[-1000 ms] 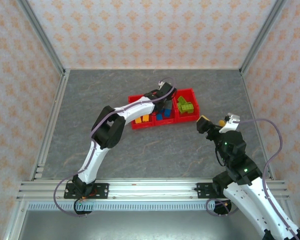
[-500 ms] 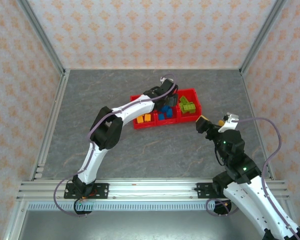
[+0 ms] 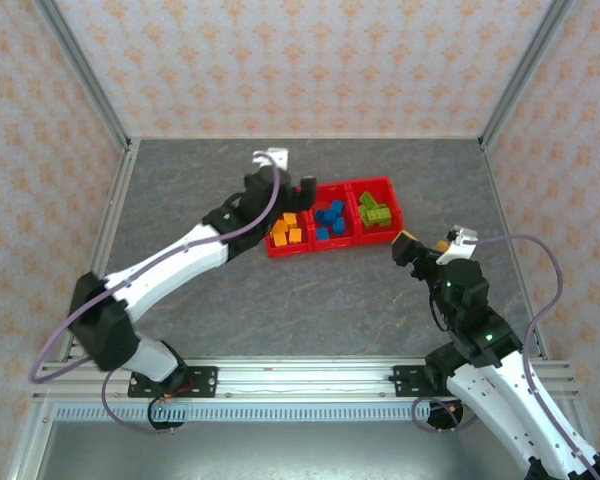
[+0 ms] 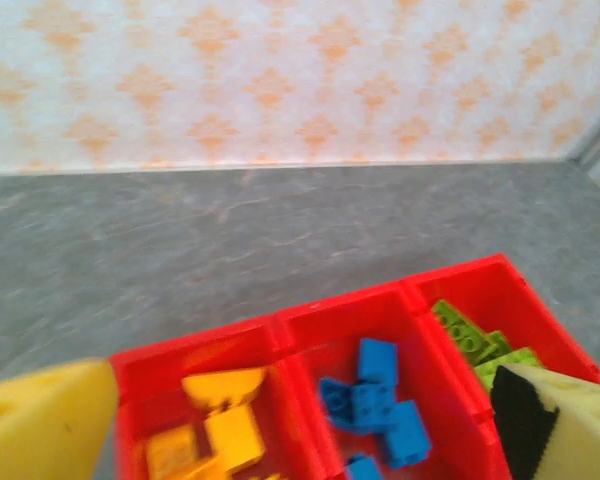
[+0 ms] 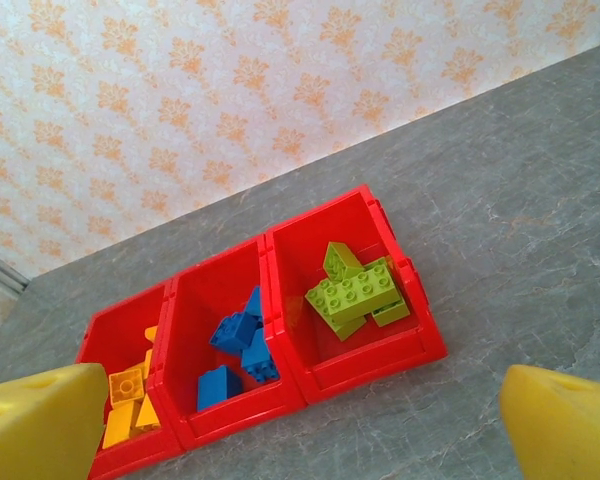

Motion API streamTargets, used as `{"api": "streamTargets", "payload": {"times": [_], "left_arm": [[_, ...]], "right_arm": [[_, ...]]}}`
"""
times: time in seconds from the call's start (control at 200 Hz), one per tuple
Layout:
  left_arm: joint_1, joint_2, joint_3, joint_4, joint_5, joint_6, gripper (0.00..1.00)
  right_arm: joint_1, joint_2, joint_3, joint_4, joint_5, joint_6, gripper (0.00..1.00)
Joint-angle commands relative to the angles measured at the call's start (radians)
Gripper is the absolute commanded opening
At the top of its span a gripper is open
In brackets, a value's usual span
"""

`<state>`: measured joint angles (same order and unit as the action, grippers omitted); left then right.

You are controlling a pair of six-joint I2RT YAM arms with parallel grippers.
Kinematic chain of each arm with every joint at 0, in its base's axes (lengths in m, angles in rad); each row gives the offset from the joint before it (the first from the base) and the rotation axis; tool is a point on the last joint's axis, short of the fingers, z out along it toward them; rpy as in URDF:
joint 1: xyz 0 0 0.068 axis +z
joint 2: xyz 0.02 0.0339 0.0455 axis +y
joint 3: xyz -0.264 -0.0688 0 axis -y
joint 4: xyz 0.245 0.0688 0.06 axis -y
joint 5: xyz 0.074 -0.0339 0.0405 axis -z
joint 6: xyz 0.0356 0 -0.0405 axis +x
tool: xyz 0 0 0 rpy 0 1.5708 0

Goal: Sort the legos into containers by color
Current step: Reset both arms

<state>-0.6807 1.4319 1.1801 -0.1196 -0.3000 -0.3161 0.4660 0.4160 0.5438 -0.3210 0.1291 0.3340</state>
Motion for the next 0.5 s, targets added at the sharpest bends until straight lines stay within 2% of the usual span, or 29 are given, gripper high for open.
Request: {"api": "streamTargets", "payload": {"times": [0.0, 0.125, 0.265, 0.34, 0.405, 0.496], "left_arm": [[0.003, -0.114, -0.212, 0.107, -0.197, 0.005, 1.00], [0.042, -0.285, -0.467, 0.167, -0.390, -0.083, 0.99], [0.119, -0.509, -0.728, 0.293, -0.462, -0.112, 0.99], [0.152, -0.636, -0.832, 0.343, -0.492, -0.126, 0.99], [0.168, -0.750, -0.903, 0.355, -0.551, -0.190, 0.99], [0.178, -0.900, -1.022, 0.444, -0.564, -0.178, 1.00]], "right_arm": [[0.008, 0.004, -0.006, 0.011, 0.047, 0.020, 1.00], [0.008, 0.024, -0.015, 0.024, 0.090, 0.024, 1.00], [0.008, 0.058, -0.051, 0.094, 0.129, 0.023, 1.00], [0.008, 0.084, -0.101, 0.201, 0.154, 0.001, 1.00], [0.004, 0.134, -0.157, 0.331, 0.208, -0.062, 1.00], [-0.015, 0.248, -0.237, 0.572, 0.389, -0.163, 1.00]]}}
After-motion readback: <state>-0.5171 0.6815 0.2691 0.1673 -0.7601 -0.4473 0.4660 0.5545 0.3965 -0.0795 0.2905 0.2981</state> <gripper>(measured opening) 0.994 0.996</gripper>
